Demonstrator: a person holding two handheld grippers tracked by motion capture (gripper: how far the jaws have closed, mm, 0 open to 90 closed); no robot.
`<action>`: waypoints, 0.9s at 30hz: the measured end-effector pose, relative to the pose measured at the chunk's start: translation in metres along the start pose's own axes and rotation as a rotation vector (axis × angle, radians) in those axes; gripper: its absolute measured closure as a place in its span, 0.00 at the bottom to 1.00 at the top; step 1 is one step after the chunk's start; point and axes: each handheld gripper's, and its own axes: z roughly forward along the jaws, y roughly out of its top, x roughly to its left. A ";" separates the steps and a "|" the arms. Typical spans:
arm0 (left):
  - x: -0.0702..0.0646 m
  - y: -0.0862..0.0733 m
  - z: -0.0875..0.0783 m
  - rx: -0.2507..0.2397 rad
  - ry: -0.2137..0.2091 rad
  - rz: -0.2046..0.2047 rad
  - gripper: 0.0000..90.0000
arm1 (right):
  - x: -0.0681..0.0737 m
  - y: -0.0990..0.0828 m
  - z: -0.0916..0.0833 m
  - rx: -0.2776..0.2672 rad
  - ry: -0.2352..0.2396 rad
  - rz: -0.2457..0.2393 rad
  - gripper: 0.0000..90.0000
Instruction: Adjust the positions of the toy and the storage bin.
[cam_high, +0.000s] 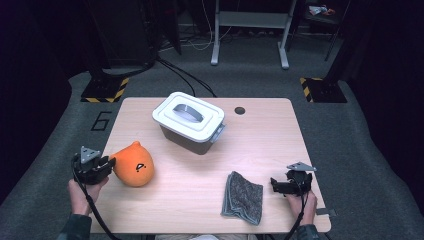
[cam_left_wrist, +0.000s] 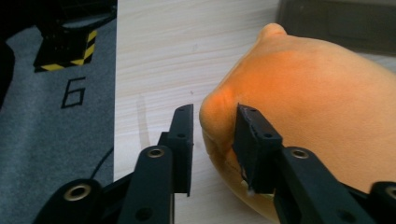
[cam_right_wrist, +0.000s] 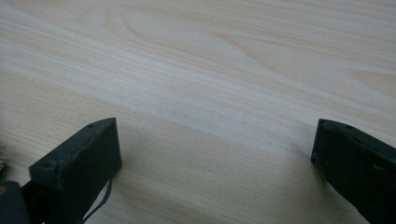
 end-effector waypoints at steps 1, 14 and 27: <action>0.003 -0.001 0.001 0.010 0.004 -0.012 0.71 | 0.000 0.000 0.000 0.000 0.000 0.000 0.01; 0.014 -0.004 -0.013 0.008 -0.006 -0.067 0.26 | 0.000 0.000 0.000 0.000 0.000 0.000 0.01; -0.034 0.007 -0.042 -0.089 -0.101 0.009 0.08 | 0.000 0.000 0.000 0.000 0.000 0.000 0.00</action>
